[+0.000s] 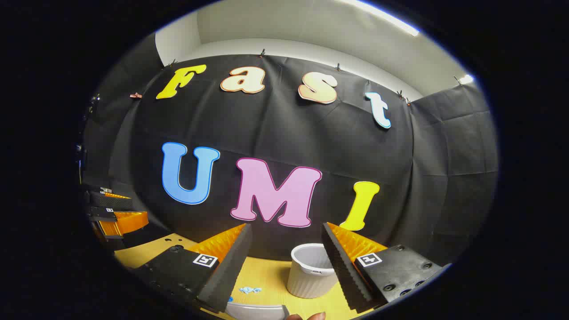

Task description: Pick up the small broom and dustpan from the desktop, sweep the trash into the dustpan with the broom, and then empty the trash into the garbage bin.

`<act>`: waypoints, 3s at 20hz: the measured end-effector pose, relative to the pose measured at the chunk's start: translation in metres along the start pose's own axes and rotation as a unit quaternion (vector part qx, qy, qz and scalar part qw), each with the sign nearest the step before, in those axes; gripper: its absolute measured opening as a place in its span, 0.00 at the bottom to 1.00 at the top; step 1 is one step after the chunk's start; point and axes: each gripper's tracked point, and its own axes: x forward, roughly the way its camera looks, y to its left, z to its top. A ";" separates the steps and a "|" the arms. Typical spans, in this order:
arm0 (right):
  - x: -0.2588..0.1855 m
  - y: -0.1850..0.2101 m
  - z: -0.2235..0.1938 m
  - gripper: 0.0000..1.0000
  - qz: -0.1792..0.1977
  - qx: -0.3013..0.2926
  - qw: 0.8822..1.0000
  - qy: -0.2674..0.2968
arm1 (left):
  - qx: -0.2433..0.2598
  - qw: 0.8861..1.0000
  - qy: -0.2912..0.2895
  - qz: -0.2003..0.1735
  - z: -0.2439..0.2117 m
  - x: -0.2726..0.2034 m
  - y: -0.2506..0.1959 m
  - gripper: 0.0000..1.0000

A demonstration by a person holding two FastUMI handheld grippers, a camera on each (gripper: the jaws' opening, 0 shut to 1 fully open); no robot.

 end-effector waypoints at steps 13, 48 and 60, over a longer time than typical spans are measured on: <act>-0.008 -0.003 -0.002 0.97 0.006 0.000 1.000 0.016 | -0.002 0.999 0.004 0.032 0.000 -0.023 -0.002 0.98; -0.130 0.055 -0.413 0.92 0.152 -0.009 0.782 0.604 | 0.019 0.989 0.086 0.116 -0.076 -0.059 0.035 0.98; -0.117 0.053 -0.437 0.52 0.127 0.022 0.740 0.660 | 0.012 0.985 0.102 0.136 -0.094 -0.071 0.044 0.98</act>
